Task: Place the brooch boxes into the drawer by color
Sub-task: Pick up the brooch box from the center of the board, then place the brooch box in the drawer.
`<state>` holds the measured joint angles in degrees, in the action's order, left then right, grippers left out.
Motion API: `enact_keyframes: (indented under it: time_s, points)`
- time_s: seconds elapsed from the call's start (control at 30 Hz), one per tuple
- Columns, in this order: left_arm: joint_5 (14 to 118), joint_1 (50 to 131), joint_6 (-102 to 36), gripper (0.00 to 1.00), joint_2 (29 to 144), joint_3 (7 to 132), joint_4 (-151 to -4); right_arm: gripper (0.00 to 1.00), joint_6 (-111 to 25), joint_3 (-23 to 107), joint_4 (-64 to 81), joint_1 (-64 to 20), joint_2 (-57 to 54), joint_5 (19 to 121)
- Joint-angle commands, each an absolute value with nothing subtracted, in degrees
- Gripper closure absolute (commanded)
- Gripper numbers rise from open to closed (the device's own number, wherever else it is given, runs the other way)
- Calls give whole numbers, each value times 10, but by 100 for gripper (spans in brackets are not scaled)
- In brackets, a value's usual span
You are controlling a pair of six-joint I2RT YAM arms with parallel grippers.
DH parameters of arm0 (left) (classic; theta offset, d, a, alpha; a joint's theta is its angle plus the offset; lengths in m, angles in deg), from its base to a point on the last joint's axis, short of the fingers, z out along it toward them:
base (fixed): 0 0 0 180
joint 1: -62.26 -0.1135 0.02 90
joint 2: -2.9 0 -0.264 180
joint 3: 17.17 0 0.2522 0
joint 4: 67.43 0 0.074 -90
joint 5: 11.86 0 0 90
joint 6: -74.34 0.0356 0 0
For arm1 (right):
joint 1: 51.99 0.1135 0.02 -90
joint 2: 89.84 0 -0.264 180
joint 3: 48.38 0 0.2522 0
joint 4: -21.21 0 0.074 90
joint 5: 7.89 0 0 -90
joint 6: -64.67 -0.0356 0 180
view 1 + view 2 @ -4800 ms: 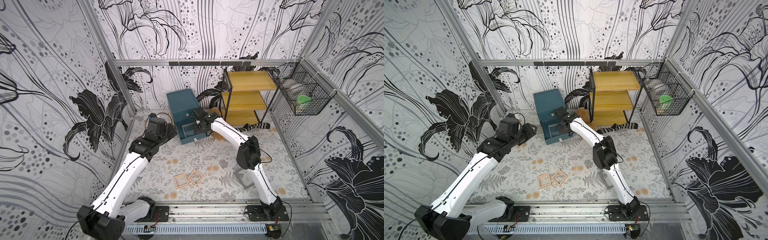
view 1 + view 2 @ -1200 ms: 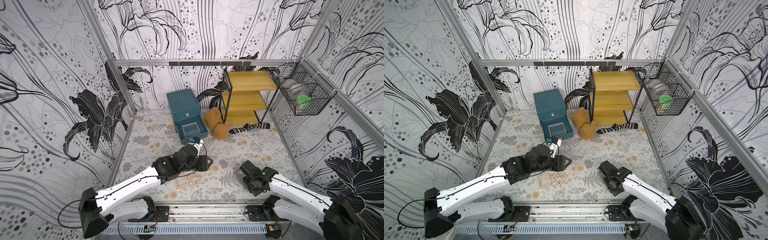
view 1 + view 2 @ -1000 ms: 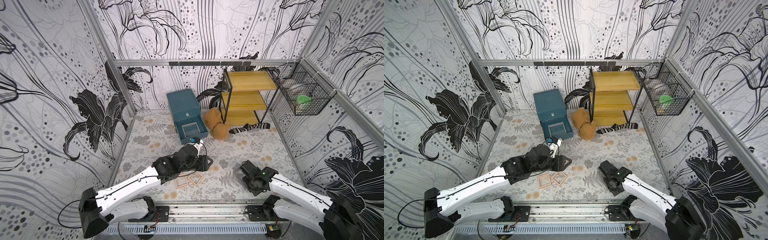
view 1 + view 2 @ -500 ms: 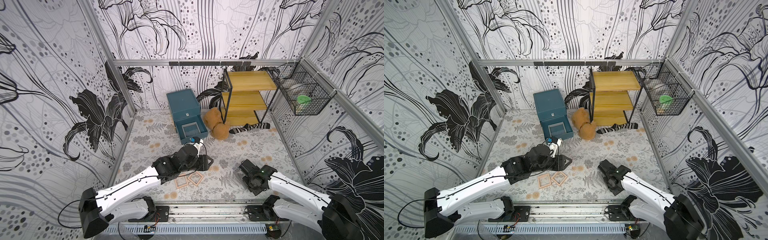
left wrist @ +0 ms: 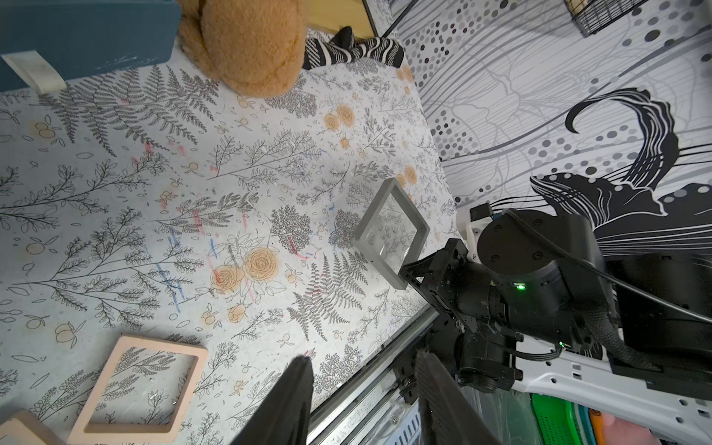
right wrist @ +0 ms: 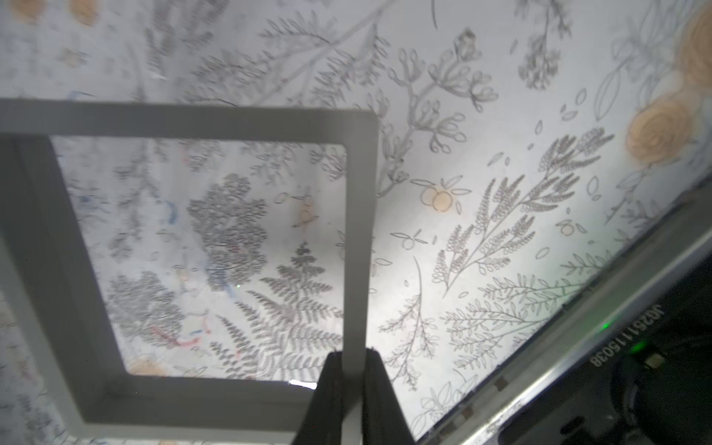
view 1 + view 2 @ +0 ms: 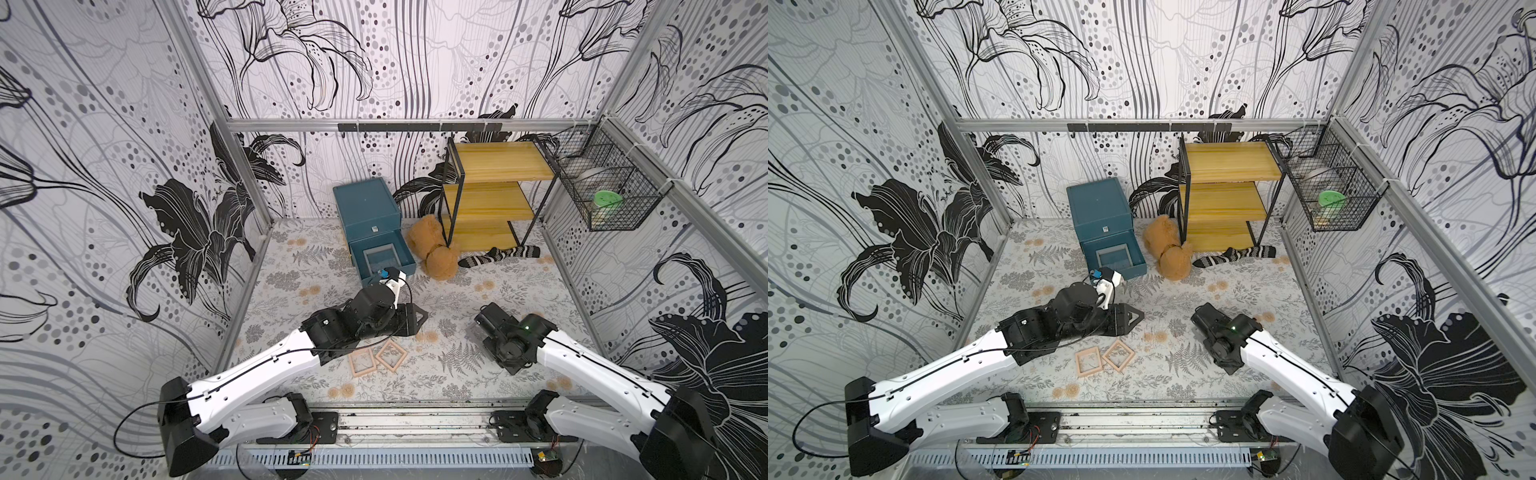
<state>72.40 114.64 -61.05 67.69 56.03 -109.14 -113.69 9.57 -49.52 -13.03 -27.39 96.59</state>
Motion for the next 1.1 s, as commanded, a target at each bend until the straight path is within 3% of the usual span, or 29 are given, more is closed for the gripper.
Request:
enact_keyframes:
  time_s: [0.0, 0.5, 1.07]
  points:
    - [718, 1113, -618, 52, 670, 579, -1097, 100, -1074, 152, -542, -132, -255, 1020]
    - [733, 925, -625, 52, 634, 624, -1197, 100, -791, 416, -524, -132, -118, 1060]
    - [794, 842, -663, 49, 635, 646, -1217, 100, -534, 694, -454, -132, 113, 993]
